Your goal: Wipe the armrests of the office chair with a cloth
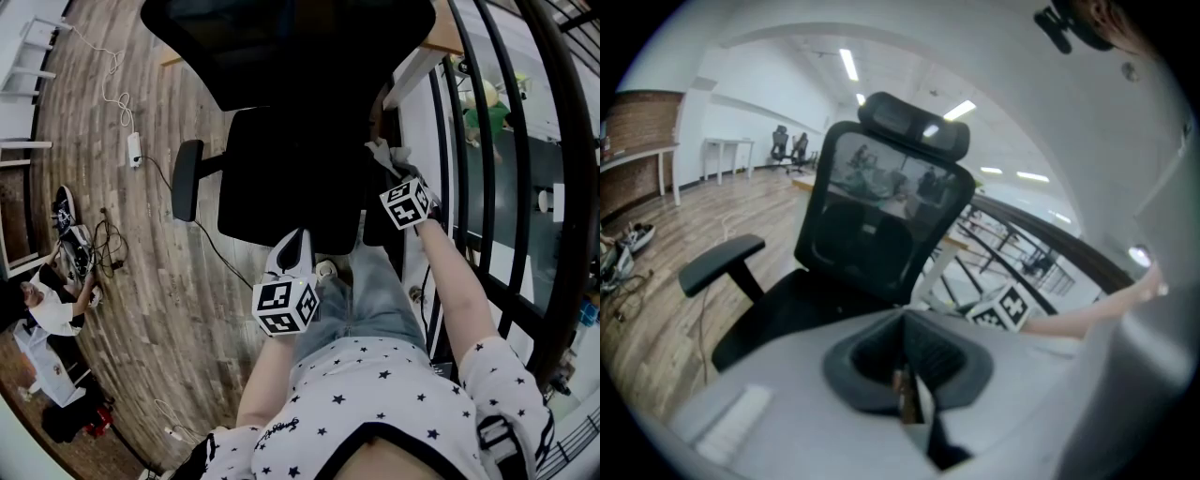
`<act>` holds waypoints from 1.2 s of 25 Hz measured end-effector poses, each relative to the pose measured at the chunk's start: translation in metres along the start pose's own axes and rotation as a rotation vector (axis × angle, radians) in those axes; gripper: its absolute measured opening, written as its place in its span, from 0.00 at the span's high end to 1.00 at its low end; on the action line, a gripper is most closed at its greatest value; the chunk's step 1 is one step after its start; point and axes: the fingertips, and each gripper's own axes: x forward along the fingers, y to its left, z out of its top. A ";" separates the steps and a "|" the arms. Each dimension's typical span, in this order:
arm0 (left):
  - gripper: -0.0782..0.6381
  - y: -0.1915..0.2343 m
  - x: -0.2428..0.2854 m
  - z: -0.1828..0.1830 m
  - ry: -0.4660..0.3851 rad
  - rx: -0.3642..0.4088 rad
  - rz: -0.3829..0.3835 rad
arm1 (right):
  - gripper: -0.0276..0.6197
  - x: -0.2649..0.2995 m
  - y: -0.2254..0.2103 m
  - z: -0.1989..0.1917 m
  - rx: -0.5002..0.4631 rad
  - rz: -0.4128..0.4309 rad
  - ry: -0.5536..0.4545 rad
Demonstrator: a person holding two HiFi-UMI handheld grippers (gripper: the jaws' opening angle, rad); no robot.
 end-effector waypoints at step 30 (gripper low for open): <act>0.88 -0.001 -0.043 -0.008 -0.007 0.014 -0.028 | 0.91 -0.040 0.058 -0.027 -0.034 0.019 0.043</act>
